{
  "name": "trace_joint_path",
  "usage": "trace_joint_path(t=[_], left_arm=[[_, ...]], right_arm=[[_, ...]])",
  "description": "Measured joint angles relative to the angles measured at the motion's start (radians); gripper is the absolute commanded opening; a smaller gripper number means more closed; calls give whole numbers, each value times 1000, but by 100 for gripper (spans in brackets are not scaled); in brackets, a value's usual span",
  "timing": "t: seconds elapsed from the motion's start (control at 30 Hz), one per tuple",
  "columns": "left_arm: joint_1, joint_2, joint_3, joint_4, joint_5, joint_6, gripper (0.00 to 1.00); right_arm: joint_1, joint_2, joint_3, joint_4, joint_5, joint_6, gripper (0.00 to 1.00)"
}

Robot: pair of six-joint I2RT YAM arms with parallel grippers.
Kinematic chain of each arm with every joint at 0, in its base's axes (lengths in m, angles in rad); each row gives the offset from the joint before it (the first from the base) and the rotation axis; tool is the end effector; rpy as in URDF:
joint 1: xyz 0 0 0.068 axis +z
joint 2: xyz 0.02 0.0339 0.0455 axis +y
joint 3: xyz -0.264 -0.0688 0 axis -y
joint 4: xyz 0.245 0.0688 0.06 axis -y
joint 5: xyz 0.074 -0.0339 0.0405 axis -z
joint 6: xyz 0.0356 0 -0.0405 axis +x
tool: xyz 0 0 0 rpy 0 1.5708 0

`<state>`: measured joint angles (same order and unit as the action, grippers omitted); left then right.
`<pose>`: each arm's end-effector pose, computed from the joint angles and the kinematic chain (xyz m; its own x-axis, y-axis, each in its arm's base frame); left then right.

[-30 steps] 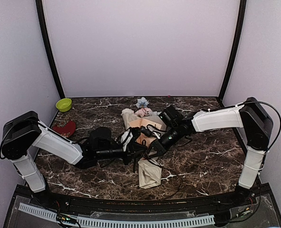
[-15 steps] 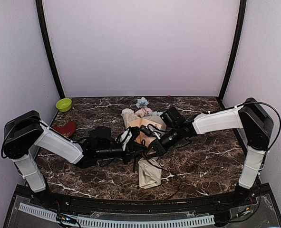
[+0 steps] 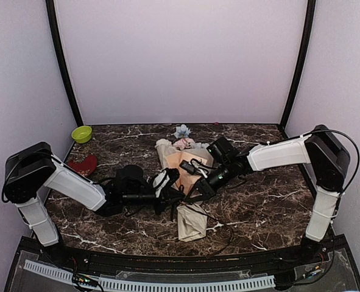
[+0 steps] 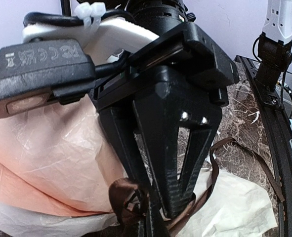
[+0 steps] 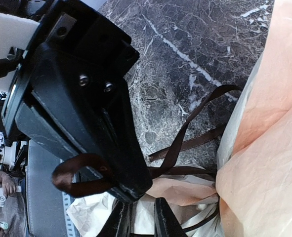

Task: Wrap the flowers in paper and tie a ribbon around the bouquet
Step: Cross the half-tied ribbon over the folded bouquet.

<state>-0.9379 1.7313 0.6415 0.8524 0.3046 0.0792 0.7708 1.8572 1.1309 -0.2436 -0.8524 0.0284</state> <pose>0.1888 -0.2754 0.1593 -0.0642 0.2151 -0.9745 0.9497 0.3132 0.0066 0.2487 0.2789 0.1685 -0.6131 -0.5695 -0.5475 -0.7468 0.1918 0.6368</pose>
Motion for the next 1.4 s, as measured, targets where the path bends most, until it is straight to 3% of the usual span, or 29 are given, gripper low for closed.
trace_joint_path(t=[0.4,1.0,1.4], left_arm=[[0,0,-17,20,-8,6,0],[0,0,-16,31,-3,6,0],[0,0,-5,29,-2,6,0]], right_arm=[[0,34,19,-4,-24,-2,16],[-8,13,76,-131,116,-55,20],[-8,30,83,-173,5,-124,23]])
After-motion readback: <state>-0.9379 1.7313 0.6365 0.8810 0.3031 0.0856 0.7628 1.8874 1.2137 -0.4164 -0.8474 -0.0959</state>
